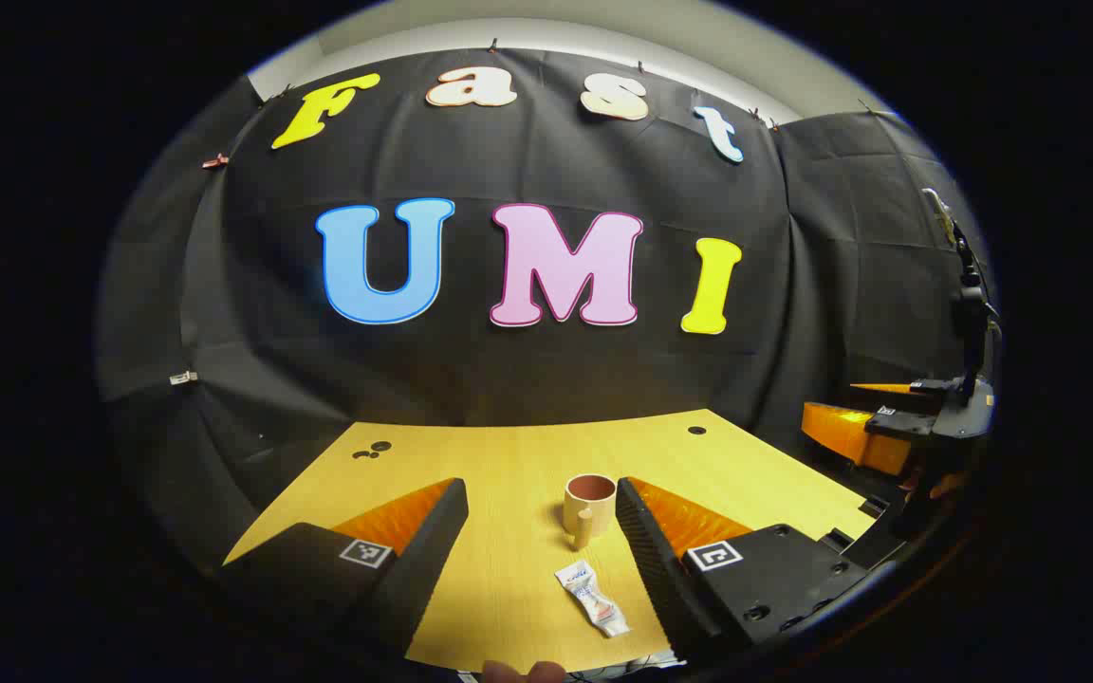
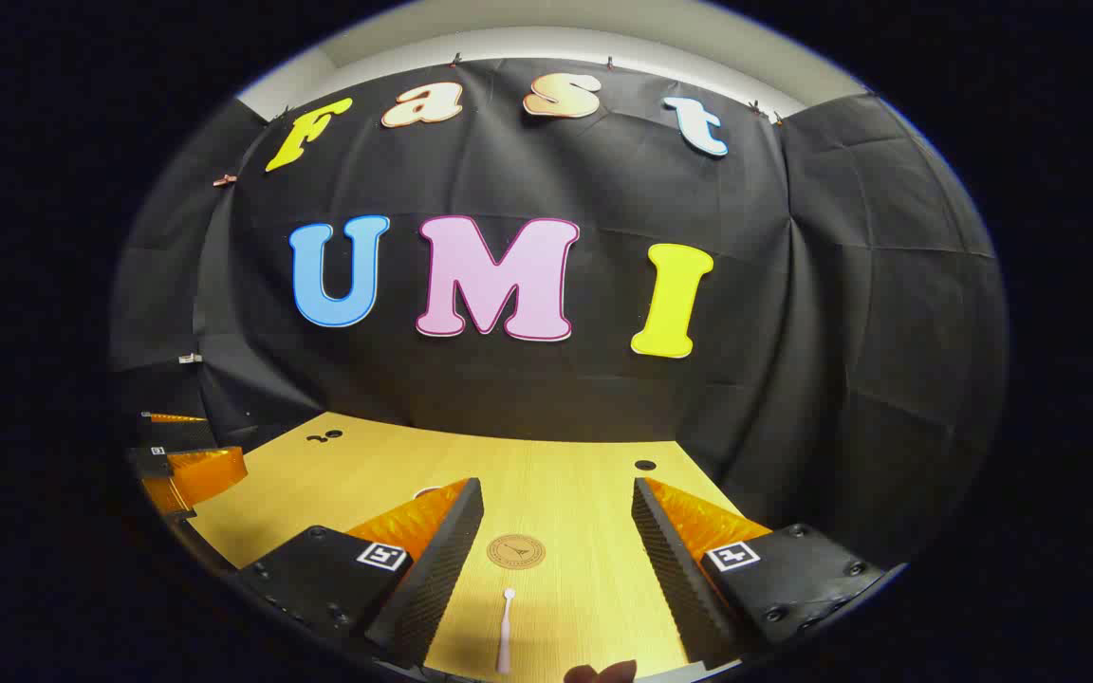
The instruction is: Put the toothbrush and toothpaste on the desktop into the cup, then pick up the cup and place it on the coaster on the desktop.
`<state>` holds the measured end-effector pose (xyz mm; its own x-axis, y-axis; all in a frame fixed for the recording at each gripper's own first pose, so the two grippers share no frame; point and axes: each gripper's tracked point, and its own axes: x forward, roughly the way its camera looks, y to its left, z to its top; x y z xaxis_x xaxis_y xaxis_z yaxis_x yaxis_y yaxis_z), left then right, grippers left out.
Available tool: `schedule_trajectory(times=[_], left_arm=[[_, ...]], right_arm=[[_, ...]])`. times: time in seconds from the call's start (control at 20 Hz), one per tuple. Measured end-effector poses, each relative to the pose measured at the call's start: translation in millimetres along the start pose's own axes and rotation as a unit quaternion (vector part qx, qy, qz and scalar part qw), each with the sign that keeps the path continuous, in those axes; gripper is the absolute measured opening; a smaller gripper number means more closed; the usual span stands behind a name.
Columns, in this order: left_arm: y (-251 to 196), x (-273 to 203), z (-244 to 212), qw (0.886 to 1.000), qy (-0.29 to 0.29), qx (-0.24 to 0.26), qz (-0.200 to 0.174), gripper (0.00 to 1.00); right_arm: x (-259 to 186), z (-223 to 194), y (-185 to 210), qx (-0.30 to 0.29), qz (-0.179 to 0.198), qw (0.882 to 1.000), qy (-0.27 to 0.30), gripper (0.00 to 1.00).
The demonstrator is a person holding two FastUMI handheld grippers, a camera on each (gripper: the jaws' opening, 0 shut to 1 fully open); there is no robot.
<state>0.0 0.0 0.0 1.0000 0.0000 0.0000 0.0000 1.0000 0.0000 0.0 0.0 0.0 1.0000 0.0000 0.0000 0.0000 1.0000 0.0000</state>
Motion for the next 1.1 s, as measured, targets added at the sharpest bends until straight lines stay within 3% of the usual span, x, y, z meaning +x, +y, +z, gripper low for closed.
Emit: schedule_trajectory(times=[0.2, 0.75, 1.1], left_arm=[[-15.1, 28.7, -0.5, 1.000, 0.008, 0.003, -0.006, 0.97], [-25.9, 45.1, -16.8, 0.999, 0.031, -0.006, -0.010, 0.97], [-37.1, 59.8, -45.2, 0.996, 0.082, -0.024, -0.022, 0.97]], right_arm=[[7.5, -7.7, 0.8, -0.005, 0.006, 1.000, 0.005, 0.97], [22.1, -12.9, -4.3, -0.007, 0.006, 1.000, 0.018, 0.97], [29.4, -23.3, -5.6, -0.014, 0.009, 0.999, 0.028, 0.97]])
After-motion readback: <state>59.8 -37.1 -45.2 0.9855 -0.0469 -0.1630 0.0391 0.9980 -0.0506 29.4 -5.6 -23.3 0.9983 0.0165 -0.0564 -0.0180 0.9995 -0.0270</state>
